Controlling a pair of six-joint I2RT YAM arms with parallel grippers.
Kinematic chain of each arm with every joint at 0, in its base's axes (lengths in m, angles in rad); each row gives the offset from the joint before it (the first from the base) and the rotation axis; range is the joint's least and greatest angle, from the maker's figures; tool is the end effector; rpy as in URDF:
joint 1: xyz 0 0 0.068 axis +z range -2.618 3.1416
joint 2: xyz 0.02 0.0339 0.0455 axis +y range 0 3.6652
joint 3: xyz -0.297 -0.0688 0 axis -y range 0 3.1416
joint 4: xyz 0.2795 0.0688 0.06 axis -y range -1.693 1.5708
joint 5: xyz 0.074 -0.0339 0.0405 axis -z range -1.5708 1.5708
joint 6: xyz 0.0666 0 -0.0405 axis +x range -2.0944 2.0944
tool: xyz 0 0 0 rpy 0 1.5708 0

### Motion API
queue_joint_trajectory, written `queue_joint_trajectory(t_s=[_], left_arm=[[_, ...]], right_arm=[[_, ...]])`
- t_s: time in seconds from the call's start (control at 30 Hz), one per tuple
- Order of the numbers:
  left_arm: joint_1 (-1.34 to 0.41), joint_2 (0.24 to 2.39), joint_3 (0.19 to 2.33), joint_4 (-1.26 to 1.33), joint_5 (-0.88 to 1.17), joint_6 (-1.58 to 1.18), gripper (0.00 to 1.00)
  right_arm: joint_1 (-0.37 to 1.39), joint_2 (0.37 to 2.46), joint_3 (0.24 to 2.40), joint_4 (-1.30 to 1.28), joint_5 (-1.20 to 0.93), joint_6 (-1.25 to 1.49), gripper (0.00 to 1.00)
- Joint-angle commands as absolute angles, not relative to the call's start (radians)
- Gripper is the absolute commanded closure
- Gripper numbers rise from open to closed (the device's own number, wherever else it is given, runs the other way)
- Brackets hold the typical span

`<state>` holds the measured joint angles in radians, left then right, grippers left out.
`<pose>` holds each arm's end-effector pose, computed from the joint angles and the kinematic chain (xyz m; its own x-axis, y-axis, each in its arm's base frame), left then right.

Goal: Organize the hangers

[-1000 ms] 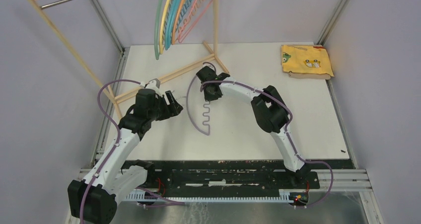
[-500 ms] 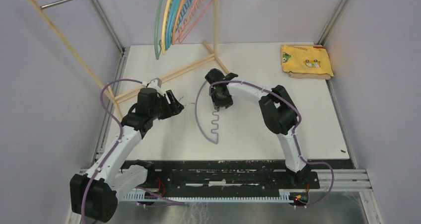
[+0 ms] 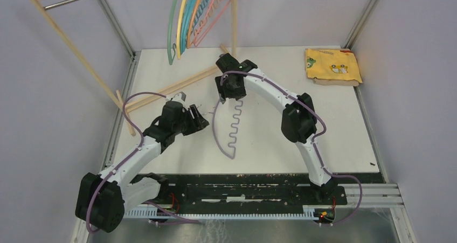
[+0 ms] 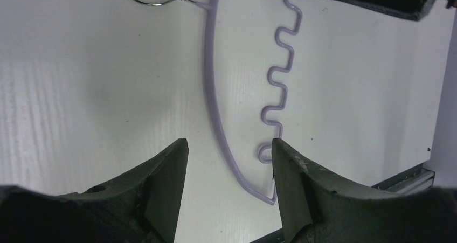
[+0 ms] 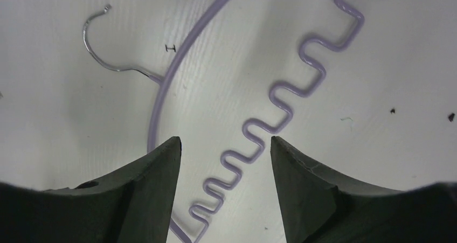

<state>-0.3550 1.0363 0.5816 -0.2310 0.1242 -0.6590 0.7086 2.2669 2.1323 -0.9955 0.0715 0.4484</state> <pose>0.2358 -0.0962 0.2115 -0.7357 -0.3753 -0.5639 -0.0198 0.8440 -0.5359 0.4248 0.3578 0.2363 -0.8902 -0.1935 -0.4124 -0.2664 0.9555 0.1267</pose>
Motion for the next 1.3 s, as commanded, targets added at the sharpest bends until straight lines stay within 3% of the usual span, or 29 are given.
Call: queue_joint_trajectory(t_s=[0.0,0.2,1.27], left_arm=[[-0.426,1.077,0.577,-0.114,0.079,-0.757,0.35],[-0.441,1.096,0.588,-0.122,0.069,-0.746,0.35],[-0.445,1.074,0.638,-0.262,0.115,-0.565,0.35]], right_arm=[[0.707,2.379,2.257,-1.009,0.025,0.516,0.31],[0.706,2.484,2.389,-0.996,0.045,0.581,0.36],[0.738,2.691,2.563,-0.946,0.2,0.665,0.47]])
